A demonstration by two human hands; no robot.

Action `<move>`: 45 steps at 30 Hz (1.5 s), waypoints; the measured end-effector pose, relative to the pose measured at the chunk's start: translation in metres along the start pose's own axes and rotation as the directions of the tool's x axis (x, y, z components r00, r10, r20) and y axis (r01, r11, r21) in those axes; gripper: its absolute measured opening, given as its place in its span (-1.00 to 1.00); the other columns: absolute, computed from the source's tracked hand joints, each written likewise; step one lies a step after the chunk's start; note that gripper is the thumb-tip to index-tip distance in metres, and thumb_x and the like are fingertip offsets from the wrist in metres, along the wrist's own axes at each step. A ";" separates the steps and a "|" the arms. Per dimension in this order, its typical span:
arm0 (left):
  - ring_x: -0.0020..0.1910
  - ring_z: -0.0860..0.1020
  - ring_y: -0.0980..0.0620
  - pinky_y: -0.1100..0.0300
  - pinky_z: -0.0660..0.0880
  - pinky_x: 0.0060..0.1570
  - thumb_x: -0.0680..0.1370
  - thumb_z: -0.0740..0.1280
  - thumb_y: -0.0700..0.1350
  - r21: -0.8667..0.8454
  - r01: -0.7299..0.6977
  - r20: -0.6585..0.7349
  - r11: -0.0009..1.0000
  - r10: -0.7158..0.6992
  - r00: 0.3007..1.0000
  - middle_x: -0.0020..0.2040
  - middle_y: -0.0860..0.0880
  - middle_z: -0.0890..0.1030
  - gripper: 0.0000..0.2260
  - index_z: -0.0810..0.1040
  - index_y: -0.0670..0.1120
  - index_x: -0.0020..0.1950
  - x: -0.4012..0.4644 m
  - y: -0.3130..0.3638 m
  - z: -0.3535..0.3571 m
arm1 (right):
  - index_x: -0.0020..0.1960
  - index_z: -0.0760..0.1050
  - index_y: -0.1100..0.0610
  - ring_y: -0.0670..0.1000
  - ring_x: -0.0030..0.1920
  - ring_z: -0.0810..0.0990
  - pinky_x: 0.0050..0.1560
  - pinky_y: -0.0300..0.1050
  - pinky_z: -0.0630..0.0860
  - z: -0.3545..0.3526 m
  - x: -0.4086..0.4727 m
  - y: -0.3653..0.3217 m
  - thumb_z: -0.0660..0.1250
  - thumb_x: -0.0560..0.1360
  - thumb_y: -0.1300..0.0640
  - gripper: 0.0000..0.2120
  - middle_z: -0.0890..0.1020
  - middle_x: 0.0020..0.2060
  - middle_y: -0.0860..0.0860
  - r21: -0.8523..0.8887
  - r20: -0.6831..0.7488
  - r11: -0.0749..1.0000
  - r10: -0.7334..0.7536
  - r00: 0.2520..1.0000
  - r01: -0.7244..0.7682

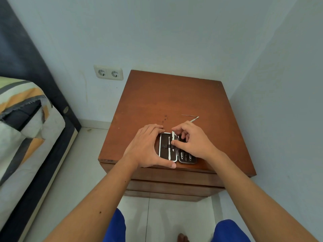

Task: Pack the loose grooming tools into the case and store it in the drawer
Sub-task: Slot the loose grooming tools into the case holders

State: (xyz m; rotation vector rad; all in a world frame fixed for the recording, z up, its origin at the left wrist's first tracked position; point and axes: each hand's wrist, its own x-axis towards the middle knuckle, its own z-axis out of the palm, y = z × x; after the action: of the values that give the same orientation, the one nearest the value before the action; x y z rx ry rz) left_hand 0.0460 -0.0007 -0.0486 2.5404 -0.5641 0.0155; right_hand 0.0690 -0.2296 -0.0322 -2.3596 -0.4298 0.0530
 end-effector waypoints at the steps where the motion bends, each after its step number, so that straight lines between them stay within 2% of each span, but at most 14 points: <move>1: 0.54 0.25 0.12 0.06 0.18 0.57 0.13 0.45 0.65 -0.001 -0.001 0.001 1.000 0.001 1.000 0.51 0.12 0.37 0.11 0.40 0.03 0.50 0.000 0.000 0.000 | 0.24 0.62 -0.05 -0.14 -0.11 0.55 -0.04 -0.32 0.42 -0.002 -0.001 -0.001 0.60 0.43 0.01 -0.60 0.55 0.05 -0.11 -0.053 0.032 0.999 -0.011 0.999 0.012; 5: 0.53 0.26 0.12 0.05 0.19 0.57 0.12 0.44 0.66 -0.009 0.002 0.004 1.000 -0.002 1.000 0.51 0.12 0.37 0.12 0.41 0.03 0.50 0.000 -0.001 0.001 | 0.30 0.57 -0.06 -0.28 0.00 0.49 0.02 -0.42 0.39 -0.011 -0.005 -0.007 0.59 0.41 -0.11 -0.50 0.42 0.12 -0.19 -0.154 0.163 0.987 -0.011 0.987 0.036; 9: 0.53 0.25 0.13 0.10 0.17 0.56 0.12 0.43 0.67 0.004 0.004 0.000 1.000 -0.004 1.000 0.51 0.13 0.37 0.13 0.41 0.02 0.51 0.001 -0.002 0.002 | 0.30 0.57 -0.02 -0.23 0.07 0.48 0.12 -0.25 0.46 -0.013 -0.012 -0.010 0.55 0.40 -0.20 -0.46 0.37 0.17 -0.18 -0.211 0.210 0.977 0.002 0.978 0.043; 15: 0.57 0.22 0.12 0.05 0.15 0.59 0.14 0.43 0.67 0.011 0.000 0.033 1.000 0.000 0.999 0.55 0.13 0.34 0.16 0.37 0.01 0.56 -0.001 -0.003 0.000 | 0.32 0.58 -0.03 -0.14 0.21 0.46 0.28 -0.19 0.44 -0.011 -0.019 -0.008 0.56 0.40 -0.20 -0.45 0.39 0.22 -0.16 -0.186 0.194 0.981 -0.012 0.981 0.048; 21: 0.67 0.02 0.13 0.12 -0.02 0.62 0.29 0.50 0.52 -0.025 -0.011 0.175 1.000 0.016 0.985 0.69 0.12 0.15 0.13 0.18 0.01 0.69 -0.005 -0.010 -0.015 | 0.28 0.61 -0.05 -0.12 0.26 0.43 0.34 -0.16 0.40 -0.010 -0.021 -0.007 0.57 0.40 -0.20 -0.49 0.40 0.21 -0.17 -0.167 0.183 0.985 -0.015 0.983 0.046; 25: 0.66 -0.01 0.25 0.17 -0.01 0.63 0.32 0.51 0.50 -0.062 -0.019 0.176 0.998 0.030 0.984 0.69 0.19 0.14 0.10 0.18 0.06 0.70 -0.011 -0.019 -0.018 | 0.26 0.61 -0.05 -0.13 0.26 0.42 0.30 -0.24 0.36 -0.009 -0.022 -0.006 0.58 0.41 -0.17 -0.52 0.41 0.22 -0.16 -0.168 0.187 0.985 -0.016 0.982 0.048; 27: 0.65 0.00 0.27 0.24 -0.04 0.58 0.32 0.51 0.51 -0.044 -0.019 0.152 0.999 0.026 0.988 0.68 0.21 0.15 0.08 0.19 0.08 0.69 -0.013 -0.019 -0.016 | 0.24 0.62 -0.12 -0.18 0.18 0.47 0.16 -0.35 0.37 -0.011 -0.022 -0.005 0.56 0.42 -0.21 -0.56 0.45 0.20 -0.21 -0.114 0.169 0.993 0.001 0.986 0.019; 29: 0.65 0.02 0.25 0.21 -0.01 0.59 0.30 0.49 0.53 -0.032 -0.013 0.131 0.999 0.017 0.991 0.68 0.21 0.16 0.08 0.21 0.10 0.69 -0.012 -0.018 -0.014 | 0.17 0.65 -0.15 -0.18 0.05 0.53 0.00 -0.37 0.39 -0.015 -0.019 -0.005 0.53 0.46 -0.19 -0.68 0.53 0.12 -0.24 -0.022 0.064 0.999 0.026 0.998 -0.025; 31: 0.65 0.04 0.25 0.20 0.01 0.60 0.29 0.49 0.54 -0.037 -0.007 0.115 0.999 0.011 0.993 0.67 0.21 0.18 0.08 0.22 0.10 0.68 -0.012 -0.017 -0.014 | 0.12 0.67 -0.11 -0.16 -0.01 0.57 -0.02 -0.27 0.44 -0.023 -0.010 -0.002 0.50 0.52 -0.09 -0.81 0.61 0.03 -0.20 0.001 -0.065 0.998 0.060 0.996 -0.060; 34: 0.65 0.05 0.24 0.20 0.01 0.61 0.29 0.46 0.56 -0.033 -0.011 0.104 0.999 0.014 0.995 0.67 0.21 0.18 0.08 0.23 0.09 0.67 -0.012 -0.016 -0.013 | 0.04 0.71 -0.05 -0.05 -0.02 0.60 0.11 -0.07 0.52 -0.032 0.017 0.010 0.47 0.56 0.05 -0.92 0.66 -0.02 -0.12 -0.076 -0.209 0.988 0.113 0.971 -0.131; 36: 0.65 0.05 0.24 0.14 0.05 0.64 0.29 0.44 0.57 -0.021 -0.018 0.100 1.000 0.020 0.995 0.67 0.21 0.18 0.09 0.22 0.07 0.68 -0.012 -0.016 -0.012 | 0.03 0.71 -0.03 0.04 0.04 0.60 0.17 -0.01 0.51 -0.034 0.037 0.019 0.45 0.56 0.07 -0.92 0.66 0.00 -0.06 -0.171 -0.241 0.970 0.127 0.962 -0.171; 39: 0.66 0.05 0.22 0.09 0.08 0.65 0.29 0.42 0.58 -0.019 -0.021 0.101 1.000 0.023 0.995 0.67 0.19 0.19 0.09 0.22 0.07 0.67 -0.012 -0.017 -0.011 | 0.06 0.71 0.01 0.08 0.14 0.51 0.16 -0.07 0.41 -0.034 0.059 0.025 0.42 0.60 0.09 -0.89 0.63 0.05 -0.02 -0.304 -0.211 0.937 0.108 0.972 -0.170; 45: 0.66 0.06 0.21 0.11 0.07 0.65 0.29 0.43 0.57 -0.003 -0.036 0.090 0.999 0.036 0.995 0.68 0.17 0.20 0.08 0.23 0.05 0.67 -0.012 -0.018 -0.009 | 0.04 0.68 0.07 0.09 0.15 0.47 0.17 0.06 0.48 -0.035 0.081 0.029 0.41 0.61 0.11 -0.92 0.56 0.05 -0.02 -0.477 -0.087 0.875 0.047 0.995 -0.083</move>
State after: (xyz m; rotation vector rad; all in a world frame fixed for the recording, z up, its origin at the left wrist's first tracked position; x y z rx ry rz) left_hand 0.0432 0.0221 -0.0508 2.5393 -0.6447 -0.0870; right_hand 0.1594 -0.2461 -0.0191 -2.8573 -0.3565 -0.1238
